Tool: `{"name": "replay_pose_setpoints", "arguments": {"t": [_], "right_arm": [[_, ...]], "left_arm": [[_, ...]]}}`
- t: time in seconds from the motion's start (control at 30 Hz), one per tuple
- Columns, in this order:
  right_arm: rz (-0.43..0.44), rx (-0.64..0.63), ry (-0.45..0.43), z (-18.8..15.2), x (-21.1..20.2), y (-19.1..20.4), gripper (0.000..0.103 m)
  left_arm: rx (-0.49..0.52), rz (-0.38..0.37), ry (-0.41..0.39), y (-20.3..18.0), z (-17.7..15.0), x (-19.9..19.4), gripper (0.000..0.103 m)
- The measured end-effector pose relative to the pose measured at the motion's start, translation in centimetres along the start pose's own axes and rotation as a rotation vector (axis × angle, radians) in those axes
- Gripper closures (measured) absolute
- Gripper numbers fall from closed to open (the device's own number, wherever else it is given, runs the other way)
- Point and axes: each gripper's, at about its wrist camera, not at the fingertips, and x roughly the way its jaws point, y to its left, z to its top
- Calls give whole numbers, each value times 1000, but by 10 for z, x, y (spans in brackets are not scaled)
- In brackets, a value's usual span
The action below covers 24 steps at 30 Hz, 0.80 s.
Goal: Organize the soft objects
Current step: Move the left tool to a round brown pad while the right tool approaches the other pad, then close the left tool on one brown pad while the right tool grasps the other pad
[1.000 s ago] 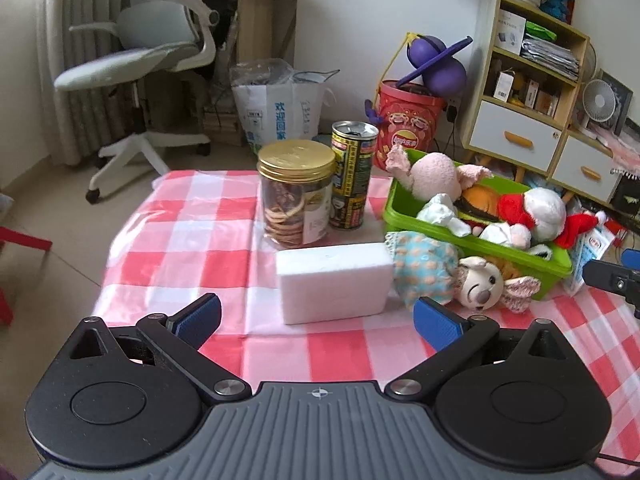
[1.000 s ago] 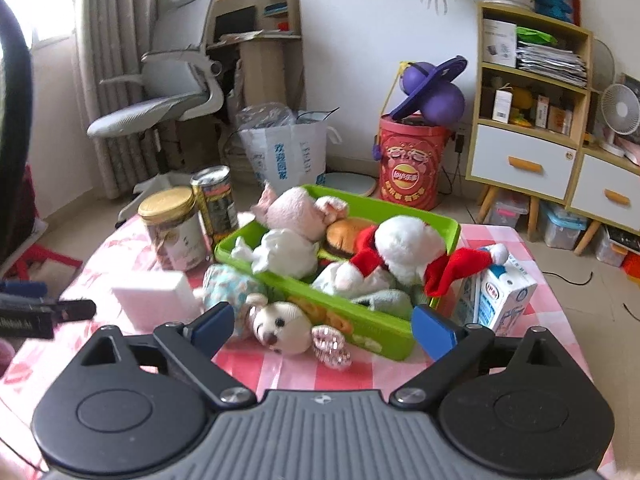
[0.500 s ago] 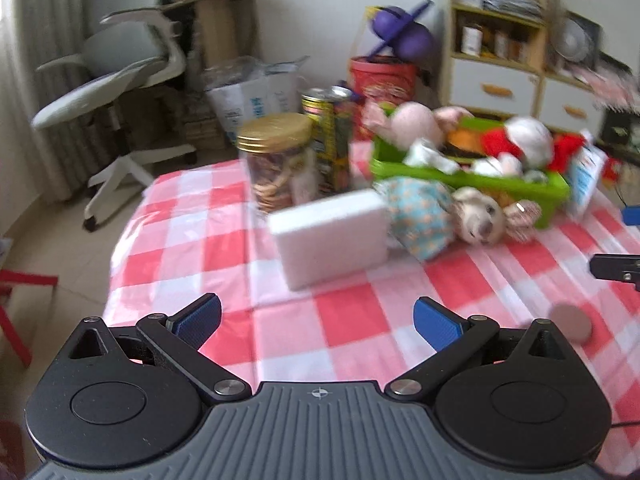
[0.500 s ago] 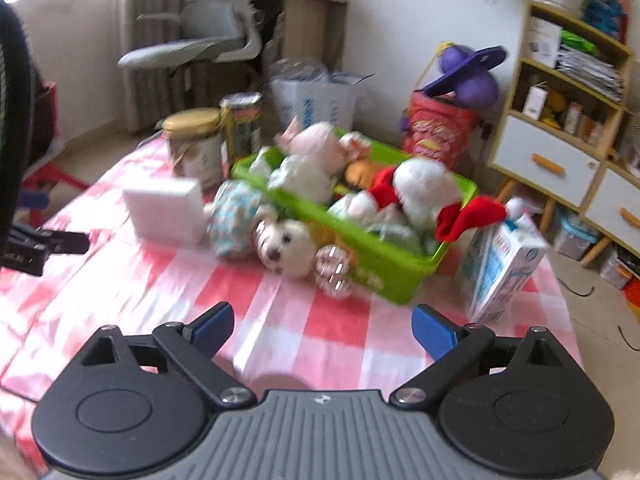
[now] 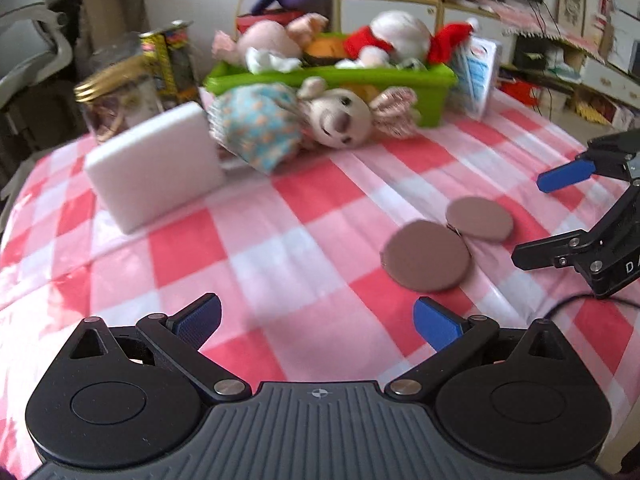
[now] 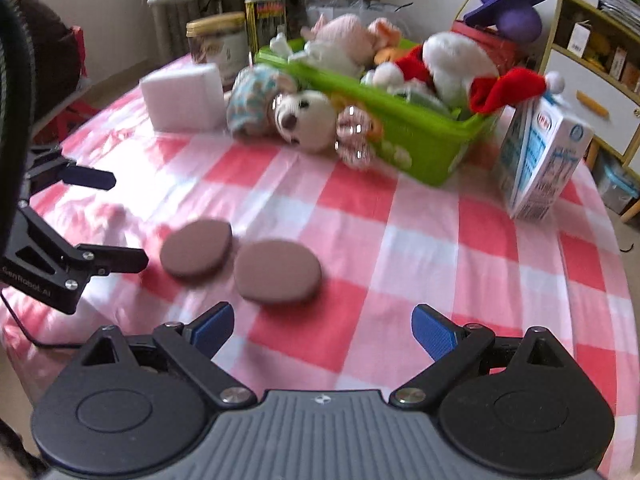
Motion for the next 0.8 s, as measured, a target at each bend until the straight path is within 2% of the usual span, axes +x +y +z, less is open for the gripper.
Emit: {"name": "replay_pose_setpoints", "arguments": {"t": [0.1,0.2,0.3,0.47,0.67,0.8], "right_arm": [[12,2,-1,-7,4,-5,28],[13,14,-4,-11,6,-11,20],[16,1,-20,-12,6,-11,20],[25,-13,-3,-9,8,-11,20],[53,-33,-30,-7,10,-7,21],[73,-51,-33,-1,12,0,29]], "left_arm": [[12,-22,-21,-5,-2,3,5],[-16,-47,-26,-5,-2,5,5],[-37,-65,-31,-6,-1,8,5],[-16,-88,-42,-13,0,10,5],[-6,-125,-41,-17,5,14,7],[-28,-124,-40,-19,12,17,13]]}}
